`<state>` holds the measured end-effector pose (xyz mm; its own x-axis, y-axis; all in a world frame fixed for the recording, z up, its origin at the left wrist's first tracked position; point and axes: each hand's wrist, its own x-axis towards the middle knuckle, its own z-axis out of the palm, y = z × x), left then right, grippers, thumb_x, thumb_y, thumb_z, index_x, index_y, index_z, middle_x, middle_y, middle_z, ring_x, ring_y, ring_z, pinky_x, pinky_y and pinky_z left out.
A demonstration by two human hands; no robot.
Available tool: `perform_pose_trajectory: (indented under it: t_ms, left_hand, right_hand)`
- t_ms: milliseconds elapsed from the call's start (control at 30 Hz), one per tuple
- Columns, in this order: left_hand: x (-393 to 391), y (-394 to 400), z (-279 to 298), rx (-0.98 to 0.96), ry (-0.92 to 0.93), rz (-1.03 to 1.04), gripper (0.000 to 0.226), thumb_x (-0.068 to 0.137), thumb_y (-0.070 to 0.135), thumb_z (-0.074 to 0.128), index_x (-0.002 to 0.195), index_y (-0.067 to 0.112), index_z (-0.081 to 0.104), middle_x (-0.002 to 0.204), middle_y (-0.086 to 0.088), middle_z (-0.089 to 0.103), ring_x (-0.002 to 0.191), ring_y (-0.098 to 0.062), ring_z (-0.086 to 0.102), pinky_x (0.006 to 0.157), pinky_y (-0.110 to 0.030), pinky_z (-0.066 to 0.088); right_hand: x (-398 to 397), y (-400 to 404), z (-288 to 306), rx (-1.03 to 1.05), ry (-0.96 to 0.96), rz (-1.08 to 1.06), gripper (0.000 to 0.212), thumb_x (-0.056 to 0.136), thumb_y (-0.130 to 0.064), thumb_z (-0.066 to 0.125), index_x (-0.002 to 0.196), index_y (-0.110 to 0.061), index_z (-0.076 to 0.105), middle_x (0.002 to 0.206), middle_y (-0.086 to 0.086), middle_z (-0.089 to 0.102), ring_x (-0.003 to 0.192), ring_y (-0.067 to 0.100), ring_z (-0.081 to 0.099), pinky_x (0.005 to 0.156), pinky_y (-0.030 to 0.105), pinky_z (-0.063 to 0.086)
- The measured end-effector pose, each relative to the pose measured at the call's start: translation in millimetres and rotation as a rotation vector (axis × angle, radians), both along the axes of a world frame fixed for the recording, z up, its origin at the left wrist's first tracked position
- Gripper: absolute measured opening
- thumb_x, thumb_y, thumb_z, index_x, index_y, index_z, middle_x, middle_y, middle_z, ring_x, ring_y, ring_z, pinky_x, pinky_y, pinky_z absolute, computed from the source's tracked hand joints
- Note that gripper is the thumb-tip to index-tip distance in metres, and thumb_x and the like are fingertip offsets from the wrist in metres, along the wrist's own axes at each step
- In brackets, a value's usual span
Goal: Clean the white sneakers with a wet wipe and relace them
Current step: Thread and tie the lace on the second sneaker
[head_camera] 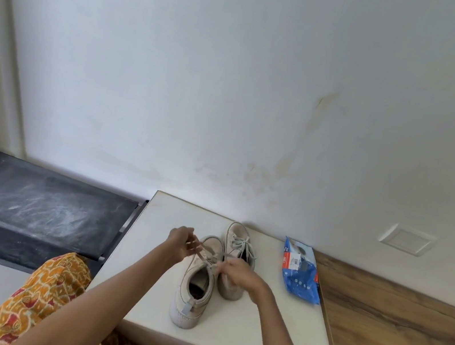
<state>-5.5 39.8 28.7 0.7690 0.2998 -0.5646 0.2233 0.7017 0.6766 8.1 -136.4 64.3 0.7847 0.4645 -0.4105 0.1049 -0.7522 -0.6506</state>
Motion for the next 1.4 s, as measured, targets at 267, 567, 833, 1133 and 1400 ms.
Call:
perform_pose_trajectory:
  t_ms: [267,567,833,1133,1400]
  left_hand:
    - [16.6,23.3,67.7,0.072,-0.240,-0.072,0.010,0.092,0.003,0.049,0.086,0.003,0.057,0.059,-0.006,0.051,0.048,-0.019,0.052,0.055,-0.031,0.054]
    - [15.4,46.7,78.3,0.227,-0.106,-0.041,0.023,0.096,0.001,0.036,0.111,0.015,0.048,0.080,-0.006,0.059,0.055,-0.014,0.035,0.042,-0.018,0.031]
    - [23.0,33.5,107.0,0.358,-0.264,-0.142,0.024,0.097,0.004,0.035,0.097,0.013,0.057,0.069,-0.002,0.048,0.043,-0.008,0.033,0.037,-0.014,0.025]
    - [26.5,-9.1,159.1,0.430,-0.363,-0.695,0.028,0.092,0.005,0.032,0.104,0.005,0.057,0.086,-0.006,0.061,0.078,-0.021,0.065,0.061,-0.029,0.054]
    - [31.7,-0.5,141.7,0.396,-0.398,-0.467,0.032,0.099,0.003,0.029,0.116,0.009,0.056,0.063,0.002,0.042,0.048,-0.008,0.037,0.045,-0.018,0.029]
  right_hand:
    - [9.7,3.7,46.2,1.137,0.363,-0.346,0.031,0.095,-0.031,0.047,0.070,-0.014,0.049,0.084,0.006,0.070,0.087,0.018,0.066,0.093,0.033,0.043]
    - [27.2,5.2,58.9,1.466,0.198,-0.781,0.042,0.093,-0.044,0.048,0.064,-0.015,0.044,0.059,0.001,0.062,0.068,0.020,0.058,0.079,0.032,0.049]
    - [31.1,23.9,93.4,0.768,-0.418,-0.523,0.045,0.095,-0.042,0.048,0.059,-0.016,0.052,0.059,-0.005,0.053,0.061,0.013,0.050,0.065,0.026,0.039]
    - [54.6,55.7,130.0,0.060,-0.919,-0.214,0.045,0.089,-0.051,0.051,0.069,-0.012,0.060,0.090,0.008,0.060,0.094,0.023,0.051,0.071,0.032,0.039]
    - [45.2,33.9,78.8,0.397,-0.701,-0.473,0.042,0.088,-0.049,0.055,0.113,-0.016,0.050,0.110,-0.002,0.043,0.091,0.015,0.053,0.074,0.029,0.042]
